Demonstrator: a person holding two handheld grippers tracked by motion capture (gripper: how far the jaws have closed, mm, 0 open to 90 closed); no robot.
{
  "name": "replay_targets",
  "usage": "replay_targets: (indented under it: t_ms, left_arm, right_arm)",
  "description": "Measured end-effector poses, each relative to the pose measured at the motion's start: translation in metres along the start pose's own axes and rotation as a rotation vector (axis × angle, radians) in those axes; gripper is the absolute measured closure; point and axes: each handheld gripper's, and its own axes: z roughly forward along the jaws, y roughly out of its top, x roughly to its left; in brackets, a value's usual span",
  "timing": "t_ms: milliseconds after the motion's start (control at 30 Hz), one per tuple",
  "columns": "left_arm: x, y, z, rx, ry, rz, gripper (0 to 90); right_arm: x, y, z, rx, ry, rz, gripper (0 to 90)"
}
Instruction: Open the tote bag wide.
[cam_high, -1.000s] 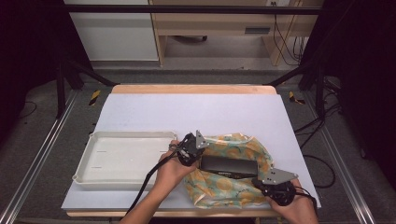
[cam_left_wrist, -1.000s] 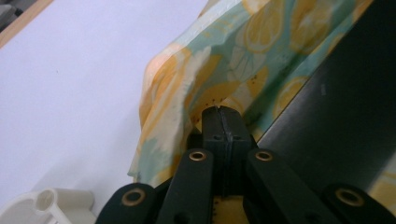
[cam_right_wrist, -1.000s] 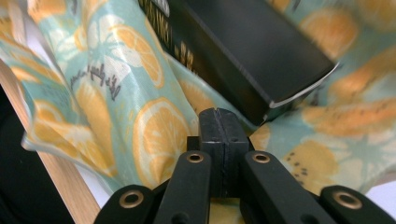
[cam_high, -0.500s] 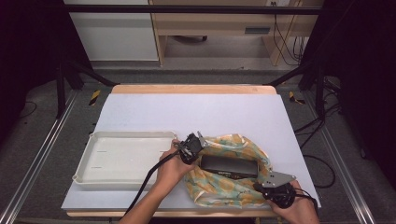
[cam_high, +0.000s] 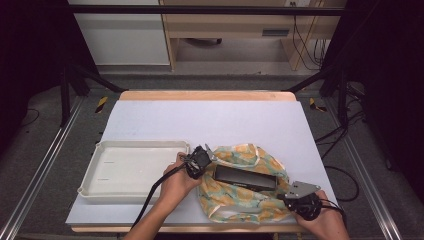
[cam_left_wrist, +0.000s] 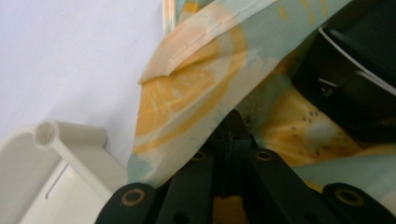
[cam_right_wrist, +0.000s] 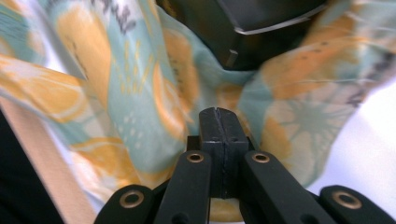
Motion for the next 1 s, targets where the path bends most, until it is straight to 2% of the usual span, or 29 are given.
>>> replay_targets:
  t_ms: [100, 200, 267, 400, 433, 600, 733, 867, 1000]
  left_arm:
    - [-0.002, -0.006, -0.005, -0.022, -0.019, -0.008, 90.0]
    - [-0.004, -0.007, -0.012, -0.099, -0.049, -0.031, 90.0]
    - [-0.006, -0.005, -0.02, -0.143, -0.063, -0.035, 88.3]
    - [-0.009, -0.002, -0.034, -0.219, -0.071, -0.029, 86.8]
    - [-0.01, -0.001, -0.036, -0.234, -0.085, -0.029, 86.6]
    - [-0.018, 0.005, -0.046, -0.268, -0.085, -0.003, 85.7]
    - [-0.022, 0.005, -0.054, -0.296, -0.097, 0.001, 83.5]
    - [-0.021, 0.005, -0.06, -0.309, -0.096, 0.004, 79.2]
    - [-0.017, 0.003, -0.067, -0.341, -0.111, -0.001, 64.7]
  right_arm:
    - [-0.005, -0.001, 0.0, 0.004, -0.005, 0.006, 90.0]
    - [-0.004, 0.001, 0.0, 0.003, -0.006, 0.003, 90.0]
    - [-0.001, 0.003, -0.002, -0.016, 0.007, 0.006, 90.0]
    - [-0.001, 0.009, -0.013, -0.061, 0.001, 0.016, 90.0]
    - [-0.002, 0.01, -0.017, -0.076, 0.006, 0.023, 90.0]
    - [0.0, 0.023, -0.032, -0.156, 0.021, 0.017, 90.0]
    - [0.002, 0.035, -0.039, -0.176, 0.033, -0.004, 90.0]
    - [-0.003, 0.048, -0.041, -0.162, 0.033, -0.031, 88.5]
    - [-0.01, 0.063, -0.04, -0.135, 0.047, -0.056, 81.1]
